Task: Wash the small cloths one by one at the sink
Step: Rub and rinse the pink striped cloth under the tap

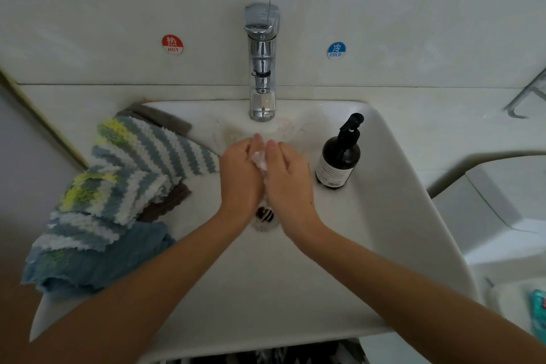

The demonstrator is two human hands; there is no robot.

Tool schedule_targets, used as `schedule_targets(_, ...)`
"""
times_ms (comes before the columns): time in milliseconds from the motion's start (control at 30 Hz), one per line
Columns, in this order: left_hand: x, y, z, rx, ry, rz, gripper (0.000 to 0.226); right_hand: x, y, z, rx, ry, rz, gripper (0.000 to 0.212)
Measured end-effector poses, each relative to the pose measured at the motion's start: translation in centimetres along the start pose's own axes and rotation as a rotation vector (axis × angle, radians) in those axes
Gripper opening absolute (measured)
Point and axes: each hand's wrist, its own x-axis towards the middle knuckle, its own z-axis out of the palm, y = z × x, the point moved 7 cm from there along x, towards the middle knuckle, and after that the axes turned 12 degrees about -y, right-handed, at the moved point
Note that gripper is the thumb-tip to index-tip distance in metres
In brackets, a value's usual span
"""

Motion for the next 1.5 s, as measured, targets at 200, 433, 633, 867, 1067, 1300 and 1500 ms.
schedule_targets(200,-2.4,1.3,1.1,0.082,-0.074,0.084,0.043,1.8,1.3,-1.1,0.148,0.062,0.103,0.043)
schedule_targets(433,-1.7,0.9,0.4,0.134,-0.046,0.074,0.04,1.0,0.6,-0.5,0.085,0.004,0.082,0.039)
schedule_targets(633,0.1,0.9,-0.2,0.152,-0.086,0.104,0.044,-0.2,-0.1,-0.2,0.051,0.004,0.082,0.035)
schedule_targets(867,-2.1,1.7,0.9,0.227,-0.096,0.179,0.04,1.0,0.3,-1.0,0.19,0.087,0.104,0.023)
schedule_targets(1067,-1.2,-0.3,-0.8,0.14,0.02,0.064,0.044,-0.5,0.8,0.4,0.031,-0.028,0.068,0.038)
schedule_targets(1300,-0.8,1.3,0.1,0.197,-0.047,0.154,0.04,0.3,1.2,-0.5,0.12,0.02,0.03,0.036)
schedule_targets(1500,2.2,1.7,-2.0,0.335,-0.447,-0.051,0.044,1.9,-0.8,-2.4,0.013,-0.103,-0.049,0.044)
